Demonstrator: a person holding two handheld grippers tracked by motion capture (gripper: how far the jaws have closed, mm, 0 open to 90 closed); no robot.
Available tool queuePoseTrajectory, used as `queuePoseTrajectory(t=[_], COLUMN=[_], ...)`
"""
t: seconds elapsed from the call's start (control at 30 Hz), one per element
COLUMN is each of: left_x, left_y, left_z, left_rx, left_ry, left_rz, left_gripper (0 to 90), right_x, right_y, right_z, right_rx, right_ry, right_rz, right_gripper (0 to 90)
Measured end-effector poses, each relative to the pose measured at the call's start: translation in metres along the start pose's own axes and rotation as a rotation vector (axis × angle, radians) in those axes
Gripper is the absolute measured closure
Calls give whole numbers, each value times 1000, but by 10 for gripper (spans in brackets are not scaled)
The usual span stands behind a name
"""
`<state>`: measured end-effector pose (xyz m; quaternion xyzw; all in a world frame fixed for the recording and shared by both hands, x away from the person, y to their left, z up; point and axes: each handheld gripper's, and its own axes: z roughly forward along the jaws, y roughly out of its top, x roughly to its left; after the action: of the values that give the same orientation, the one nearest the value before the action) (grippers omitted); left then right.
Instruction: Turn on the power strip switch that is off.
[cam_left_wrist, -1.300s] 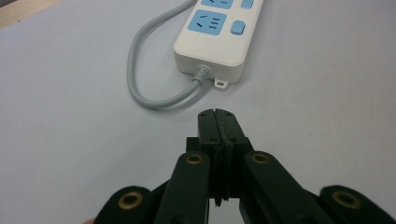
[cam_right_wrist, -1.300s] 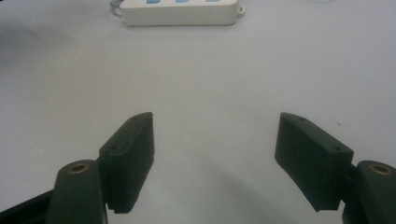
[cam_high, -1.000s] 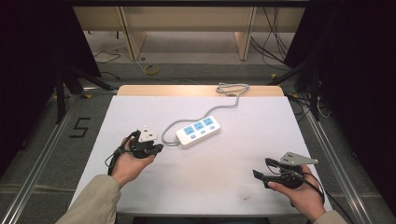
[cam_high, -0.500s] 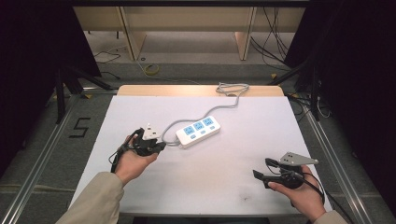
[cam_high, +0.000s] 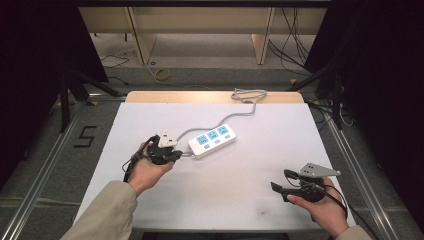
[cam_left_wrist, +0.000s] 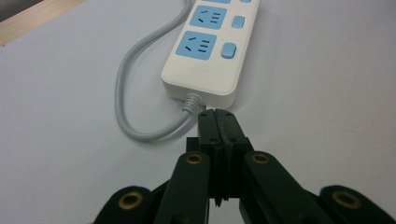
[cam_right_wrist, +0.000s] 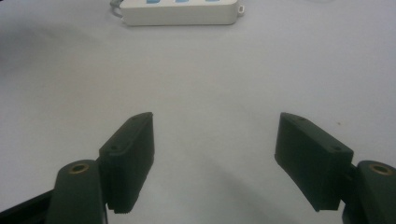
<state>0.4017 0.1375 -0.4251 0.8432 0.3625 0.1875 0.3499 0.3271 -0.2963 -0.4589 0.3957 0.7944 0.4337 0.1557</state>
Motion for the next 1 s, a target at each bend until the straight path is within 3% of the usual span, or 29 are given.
queuePoseTrajectory(t=[1.0], left_x=[-16], left_y=[27], left_z=[21], left_rx=[8], left_ry=[-34], left_rz=[44], left_gripper=[899], right_x=[0], right_y=[-1], right_z=[0], right_rx=[5], right_ry=[2], right_rz=[1], right_gripper=[291])
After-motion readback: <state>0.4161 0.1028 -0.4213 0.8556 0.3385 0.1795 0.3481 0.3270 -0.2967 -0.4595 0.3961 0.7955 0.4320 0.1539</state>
